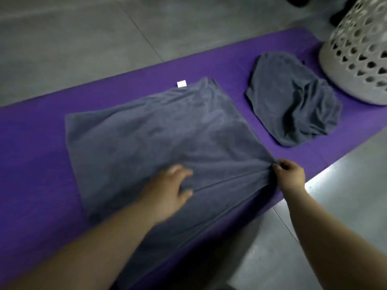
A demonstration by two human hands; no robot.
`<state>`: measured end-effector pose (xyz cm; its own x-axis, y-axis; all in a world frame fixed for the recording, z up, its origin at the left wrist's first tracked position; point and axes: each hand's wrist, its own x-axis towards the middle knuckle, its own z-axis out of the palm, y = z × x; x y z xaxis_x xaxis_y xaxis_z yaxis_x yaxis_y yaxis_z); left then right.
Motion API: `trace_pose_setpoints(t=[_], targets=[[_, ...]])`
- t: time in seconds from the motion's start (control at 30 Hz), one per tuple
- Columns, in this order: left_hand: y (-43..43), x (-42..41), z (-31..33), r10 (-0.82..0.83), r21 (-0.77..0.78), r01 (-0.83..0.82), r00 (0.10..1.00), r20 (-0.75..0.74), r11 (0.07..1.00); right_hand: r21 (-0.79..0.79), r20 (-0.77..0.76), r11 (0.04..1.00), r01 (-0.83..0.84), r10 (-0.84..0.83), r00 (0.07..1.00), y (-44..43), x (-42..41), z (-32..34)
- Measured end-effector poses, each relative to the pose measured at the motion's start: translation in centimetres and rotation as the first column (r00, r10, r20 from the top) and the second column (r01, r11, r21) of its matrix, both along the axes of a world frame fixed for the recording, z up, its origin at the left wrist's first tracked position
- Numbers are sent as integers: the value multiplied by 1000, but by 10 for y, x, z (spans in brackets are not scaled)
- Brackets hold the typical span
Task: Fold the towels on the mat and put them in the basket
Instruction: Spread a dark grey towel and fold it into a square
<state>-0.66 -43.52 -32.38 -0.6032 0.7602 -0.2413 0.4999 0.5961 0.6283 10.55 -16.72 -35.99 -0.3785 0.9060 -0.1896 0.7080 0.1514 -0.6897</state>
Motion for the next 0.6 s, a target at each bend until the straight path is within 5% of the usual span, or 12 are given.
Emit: trace_pose_setpoints(t=[0.1,0.23,0.3,0.47,0.6], targets=[[-47,42,-28,-160,-225,143,985,-59,964,-32,25,993,117,-116,993,4,-1,3],[-80,65,-45,-230,-337,173,963,-137,925,-177,-46,974,139,-149,988,6,7,1],[-88,68,-52,-250,-342,176,951,-184,923,-233,-47,966,112,-126,991,8,16,-1],[-95,66,-53,-184,-204,128,942,-283,971,-87,147,996,-8,21,989,3,17,-3],[-105,48,-33,-92,-319,15,969,-228,948,-38,245,999,26,-16,969,0,7,0]])
